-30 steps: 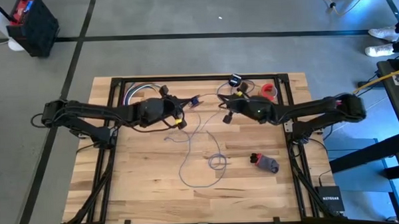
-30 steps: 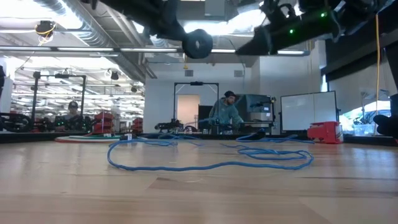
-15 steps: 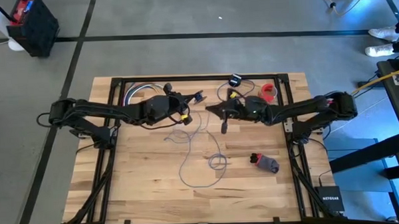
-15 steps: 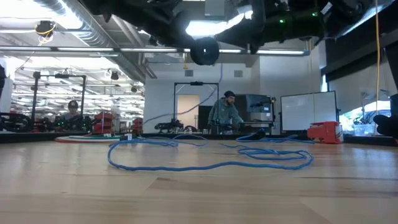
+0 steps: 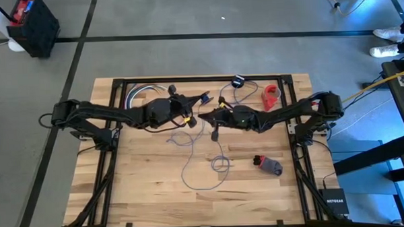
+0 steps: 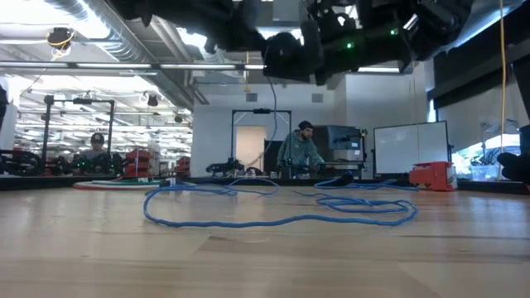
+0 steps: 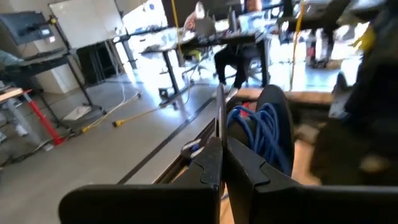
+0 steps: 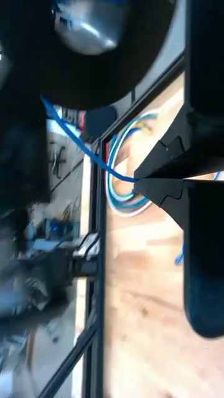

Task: Coil cords
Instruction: Coil the blue wire onto the spool

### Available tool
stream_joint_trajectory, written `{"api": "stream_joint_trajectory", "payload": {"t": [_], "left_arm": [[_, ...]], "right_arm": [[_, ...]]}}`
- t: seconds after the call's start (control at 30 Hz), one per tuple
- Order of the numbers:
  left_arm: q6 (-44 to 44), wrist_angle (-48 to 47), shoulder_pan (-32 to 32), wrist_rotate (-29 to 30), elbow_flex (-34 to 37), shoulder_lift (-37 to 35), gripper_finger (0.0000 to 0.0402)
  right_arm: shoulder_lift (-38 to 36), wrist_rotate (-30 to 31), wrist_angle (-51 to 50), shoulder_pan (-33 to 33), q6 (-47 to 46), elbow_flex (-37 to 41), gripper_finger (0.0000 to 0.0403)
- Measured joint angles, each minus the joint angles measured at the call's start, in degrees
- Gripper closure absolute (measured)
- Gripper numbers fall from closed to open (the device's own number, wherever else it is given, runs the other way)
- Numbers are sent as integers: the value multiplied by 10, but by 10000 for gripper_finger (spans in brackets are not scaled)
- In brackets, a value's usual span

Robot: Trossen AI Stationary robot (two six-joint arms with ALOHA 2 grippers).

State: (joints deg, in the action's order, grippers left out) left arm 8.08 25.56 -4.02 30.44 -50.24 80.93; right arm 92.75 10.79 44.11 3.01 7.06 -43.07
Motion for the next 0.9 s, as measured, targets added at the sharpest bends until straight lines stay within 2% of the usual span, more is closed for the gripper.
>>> {"api": "stream_joint_trajectory", "payload": {"t": [0.13,0.23,0.33,0.5,0.8,0.9], "left_arm": [[0,11,11,-42,-3,-4,401],[3,-7,21,-44,-4,-14,401],[2,-46,28,-42,-3,-37,401],[8,-126,36,-42,-3,-63,401],[10,-131,36,-44,-5,-67,401],[11,-126,36,-44,-5,-67,401]], "right_arm": [[1,22,-10,0,16,0,402],[1,61,-35,0,40,0,402],[-5,90,-71,0,58,-1,402],[-33,101,-170,-1,40,-1,392],[-105,196,-287,0,53,0,298],[-133,184,-348,0,37,1,269]]}}
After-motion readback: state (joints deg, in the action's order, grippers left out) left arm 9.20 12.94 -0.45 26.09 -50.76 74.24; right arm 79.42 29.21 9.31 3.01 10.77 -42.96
